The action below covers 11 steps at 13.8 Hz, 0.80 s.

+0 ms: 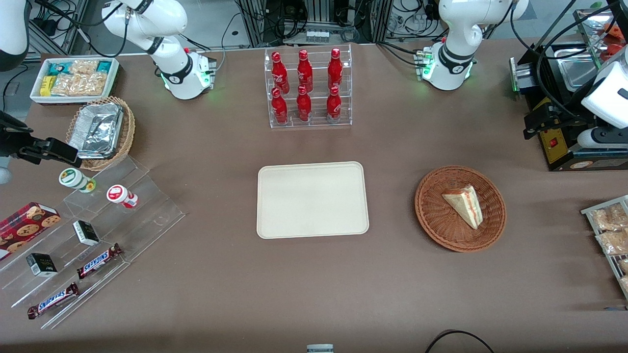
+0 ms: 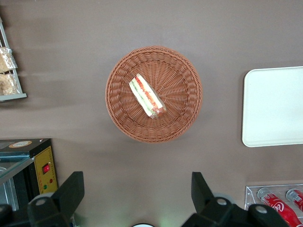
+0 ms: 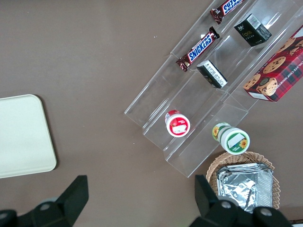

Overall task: Place sandwich from basket to tray
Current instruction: 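Move the left gripper over the wrapped sandwich in the wicker basket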

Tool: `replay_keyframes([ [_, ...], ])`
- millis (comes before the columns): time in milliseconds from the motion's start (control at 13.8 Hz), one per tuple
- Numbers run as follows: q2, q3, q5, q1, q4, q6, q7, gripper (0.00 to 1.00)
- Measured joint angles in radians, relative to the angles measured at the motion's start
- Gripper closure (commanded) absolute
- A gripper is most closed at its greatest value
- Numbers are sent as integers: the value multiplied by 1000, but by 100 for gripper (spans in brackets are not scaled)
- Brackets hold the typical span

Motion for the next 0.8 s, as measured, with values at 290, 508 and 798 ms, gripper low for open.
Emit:
replay_keyframes([
  [290, 2, 0, 2, 0, 0, 1, 0, 0],
  [508, 21, -2, 2, -1, -17, 45, 0, 0],
  [798, 49, -5, 1, -2, -159, 238, -25, 0],
])
